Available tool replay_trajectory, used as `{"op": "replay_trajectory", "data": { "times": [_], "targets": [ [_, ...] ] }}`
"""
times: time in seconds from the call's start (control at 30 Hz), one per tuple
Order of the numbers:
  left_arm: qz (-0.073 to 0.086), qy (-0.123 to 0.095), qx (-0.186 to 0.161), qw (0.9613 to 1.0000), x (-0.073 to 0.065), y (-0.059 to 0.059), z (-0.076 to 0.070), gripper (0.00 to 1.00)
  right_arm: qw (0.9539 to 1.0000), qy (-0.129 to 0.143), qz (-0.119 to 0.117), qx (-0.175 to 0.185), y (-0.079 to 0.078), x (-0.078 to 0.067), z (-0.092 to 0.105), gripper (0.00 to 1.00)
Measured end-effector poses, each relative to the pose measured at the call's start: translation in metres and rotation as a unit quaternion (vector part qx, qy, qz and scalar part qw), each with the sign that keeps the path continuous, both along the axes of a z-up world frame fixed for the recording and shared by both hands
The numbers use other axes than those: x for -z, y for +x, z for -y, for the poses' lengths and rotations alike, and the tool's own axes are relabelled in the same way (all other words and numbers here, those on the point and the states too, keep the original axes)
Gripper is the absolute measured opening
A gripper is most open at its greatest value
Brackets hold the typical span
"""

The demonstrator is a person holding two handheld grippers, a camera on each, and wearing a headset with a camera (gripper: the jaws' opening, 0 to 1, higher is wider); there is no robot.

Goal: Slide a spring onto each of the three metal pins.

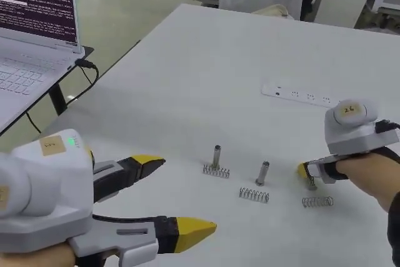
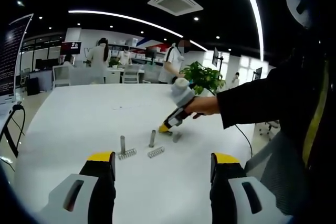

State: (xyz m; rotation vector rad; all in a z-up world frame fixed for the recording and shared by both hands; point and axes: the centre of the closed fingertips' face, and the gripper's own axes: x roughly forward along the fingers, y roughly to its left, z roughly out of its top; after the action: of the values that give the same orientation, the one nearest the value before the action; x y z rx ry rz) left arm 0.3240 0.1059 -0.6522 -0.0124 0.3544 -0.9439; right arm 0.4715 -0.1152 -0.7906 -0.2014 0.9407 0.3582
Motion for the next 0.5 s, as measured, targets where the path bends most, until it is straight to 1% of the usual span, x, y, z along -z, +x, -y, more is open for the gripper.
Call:
{"op": "replay_trajectory", "data": {
  "times": [0.03,0.13,0.17,0.23,0.33,0.5],
  "targets": [
    [0.000,0.000,0.000,1.0000,0.0000,-0.0001,0.0002,0.70,1.0000,-0.006,-0.001,-0.002,0.0002,0.0001,0.0012,0.15],
    [0.000,0.000,0.001,1.0000,0.0000,-0.0002,0.0007,0.70,0.9999,-0.013,-0.003,-0.004,-0.0005,0.0001,0.0011,0.13],
    [0.000,-0.001,0.001,1.0000,-0.0003,-0.0001,0.0008,0.70,0.9997,-0.021,-0.003,-0.009,-0.0012,0.0002,0.0008,0.13],
    [0.000,-0.002,0.001,1.0000,-0.0005,0.0000,0.0011,0.70,0.9997,-0.022,-0.003,-0.013,-0.0027,0.0004,-0.0016,0.11],
    [-0.002,-0.004,0.002,1.0000,-0.0003,-0.0003,0.0017,0.69,0.9996,-0.026,-0.004,-0.014,-0.0008,0.0011,-0.0003,0.10],
    [0.000,-0.006,0.001,1.0000,-0.0021,-0.0002,0.0014,0.69,0.9994,-0.029,-0.009,-0.016,0.0014,0.0024,0.0010,0.09]
  ]
}}
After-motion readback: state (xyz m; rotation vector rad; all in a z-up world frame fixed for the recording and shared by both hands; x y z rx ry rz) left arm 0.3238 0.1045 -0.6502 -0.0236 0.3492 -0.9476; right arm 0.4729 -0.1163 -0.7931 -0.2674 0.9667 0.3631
